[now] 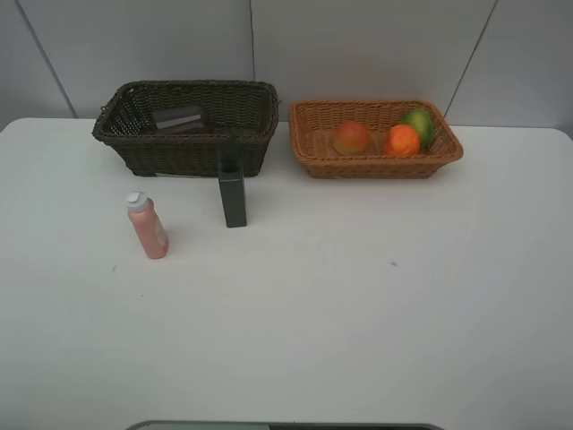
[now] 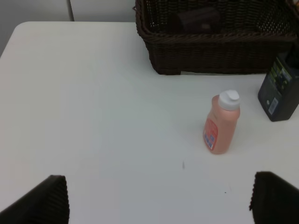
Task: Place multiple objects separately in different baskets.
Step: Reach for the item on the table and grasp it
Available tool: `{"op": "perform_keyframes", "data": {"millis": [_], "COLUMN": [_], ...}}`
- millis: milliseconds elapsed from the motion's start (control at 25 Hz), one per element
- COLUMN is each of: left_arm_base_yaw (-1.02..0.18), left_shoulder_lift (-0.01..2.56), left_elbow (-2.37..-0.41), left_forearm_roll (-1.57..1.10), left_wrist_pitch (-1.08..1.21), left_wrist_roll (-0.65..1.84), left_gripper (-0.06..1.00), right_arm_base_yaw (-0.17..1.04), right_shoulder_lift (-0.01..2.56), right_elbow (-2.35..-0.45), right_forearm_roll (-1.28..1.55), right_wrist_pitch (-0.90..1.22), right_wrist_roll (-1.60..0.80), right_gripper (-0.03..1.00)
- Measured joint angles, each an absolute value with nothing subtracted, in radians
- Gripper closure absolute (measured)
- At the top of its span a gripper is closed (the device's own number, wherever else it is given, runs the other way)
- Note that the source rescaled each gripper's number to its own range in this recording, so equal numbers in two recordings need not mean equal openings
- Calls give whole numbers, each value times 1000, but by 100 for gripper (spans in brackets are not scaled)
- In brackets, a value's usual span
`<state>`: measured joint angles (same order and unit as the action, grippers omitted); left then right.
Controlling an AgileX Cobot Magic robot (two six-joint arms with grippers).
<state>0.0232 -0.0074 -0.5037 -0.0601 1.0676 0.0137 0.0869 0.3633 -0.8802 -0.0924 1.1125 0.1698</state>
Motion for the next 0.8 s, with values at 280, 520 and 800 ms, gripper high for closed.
{"op": "perform_keyframes", "data": {"millis": [280,520,800], "left_arm_base_yaw": [23,23,23], "left_shoulder_lift": [-7,-7,-7], "left_elbow": [-504,-504,-504], "left_forearm_roll": [-60,-60,-60], "left_wrist_pitch": [1068,1068,1068], "left_wrist_roll": [14,14,14], "left_gripper": [-6,-6,-6], "right_arm_base_yaw": [87,87,87], "right_shoulder_lift": [114,12,-4], "right_elbow": [-670,-570,-522], "right_forearm_roll": [-99,-86,-67], "right_wrist_pitch": [1095,1082,1067], "right_wrist_roll": [166,57,25], "right_gripper": [7,7,7]}}
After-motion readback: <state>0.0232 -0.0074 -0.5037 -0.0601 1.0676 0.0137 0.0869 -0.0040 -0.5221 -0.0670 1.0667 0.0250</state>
